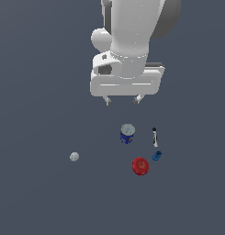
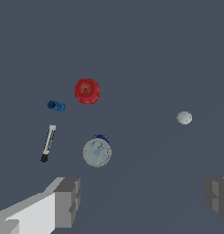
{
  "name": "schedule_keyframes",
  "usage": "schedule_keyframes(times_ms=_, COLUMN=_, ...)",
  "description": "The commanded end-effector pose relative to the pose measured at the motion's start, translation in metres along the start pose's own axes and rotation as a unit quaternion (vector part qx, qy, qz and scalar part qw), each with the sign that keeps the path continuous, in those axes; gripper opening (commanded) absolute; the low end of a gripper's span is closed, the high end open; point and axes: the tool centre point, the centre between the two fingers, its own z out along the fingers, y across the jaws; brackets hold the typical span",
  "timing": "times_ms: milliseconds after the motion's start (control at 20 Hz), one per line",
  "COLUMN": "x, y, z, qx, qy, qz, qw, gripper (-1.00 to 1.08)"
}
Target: Pick up a designated object from a clutter of objects.
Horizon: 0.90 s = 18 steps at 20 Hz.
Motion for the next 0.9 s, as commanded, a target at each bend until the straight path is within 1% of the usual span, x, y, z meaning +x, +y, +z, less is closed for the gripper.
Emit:
schedule_keyframes(times_ms=0, x=0.000, y=-0.001, z=-0.001, qx=-0.001, qy=0.000, qz=-0.001, qw=1.0000, gripper=1.00)
schedule_keyframes(times_ms=250, x=0.003, y=0.004, z=0.004, qx=0.000, qy=-0.001, qz=-0.004, qw=1.0000, gripper=1.00)
schedule_keyframes(times_ms=450, x=0.010, y=0.013, z=0.015, qx=0.003, qy=-0.002, qz=-0.013, qw=0.9999, gripper=1.00)
schedule_keyframes(times_ms=650, x=0.020, y=0.028, z=0.033, qx=0.006, qy=-0.003, qz=-0.026, qw=0.9996, gripper=1.00)
schedule_keyframes(times_ms=850, x=0.032, y=0.049, z=0.058, qx=0.010, qy=-0.005, qz=-0.043, qw=0.9990, gripper=1.00)
